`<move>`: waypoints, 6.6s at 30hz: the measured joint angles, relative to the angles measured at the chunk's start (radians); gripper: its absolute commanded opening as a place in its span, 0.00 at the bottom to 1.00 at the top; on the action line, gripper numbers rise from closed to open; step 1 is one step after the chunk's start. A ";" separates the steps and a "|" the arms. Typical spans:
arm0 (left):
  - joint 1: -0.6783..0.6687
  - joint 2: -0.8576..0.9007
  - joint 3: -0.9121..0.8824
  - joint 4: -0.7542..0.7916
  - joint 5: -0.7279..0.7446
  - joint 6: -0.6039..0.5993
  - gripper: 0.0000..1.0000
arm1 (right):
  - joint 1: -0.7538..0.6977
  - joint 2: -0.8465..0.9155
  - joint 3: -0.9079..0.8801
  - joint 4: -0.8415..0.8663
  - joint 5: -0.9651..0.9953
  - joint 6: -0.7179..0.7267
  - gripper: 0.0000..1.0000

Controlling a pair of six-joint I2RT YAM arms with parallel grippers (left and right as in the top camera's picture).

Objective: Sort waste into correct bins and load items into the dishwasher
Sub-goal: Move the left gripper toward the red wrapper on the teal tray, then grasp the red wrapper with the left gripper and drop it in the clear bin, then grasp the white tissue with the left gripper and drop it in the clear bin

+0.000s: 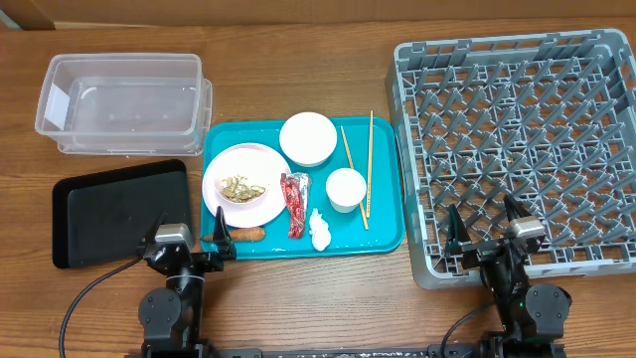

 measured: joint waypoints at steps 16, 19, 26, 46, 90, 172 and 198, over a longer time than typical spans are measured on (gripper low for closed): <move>0.000 0.000 0.000 0.000 0.000 0.000 1.00 | 0.000 0.000 0.000 0.000 0.000 0.000 1.00; 0.000 0.000 0.000 0.000 0.000 0.000 1.00 | 0.000 0.000 0.000 0.000 -0.001 0.000 1.00; 0.000 0.000 0.000 0.000 0.000 0.000 1.00 | 0.000 0.000 0.000 0.000 0.000 0.000 1.00; 0.000 0.067 0.048 -0.097 0.031 -0.206 1.00 | 0.000 0.000 0.007 0.006 0.075 0.218 1.00; -0.449 1.685 1.038 -0.659 0.166 -0.305 0.64 | 0.000 1.024 0.978 -0.658 0.261 0.212 1.00; -0.666 1.837 1.207 -0.868 0.101 -0.198 0.10 | 0.000 1.024 0.978 -0.658 0.282 0.211 1.00; -0.340 1.588 1.489 -0.902 -0.127 -0.218 0.04 | 0.000 1.024 0.978 -0.658 0.300 0.211 1.00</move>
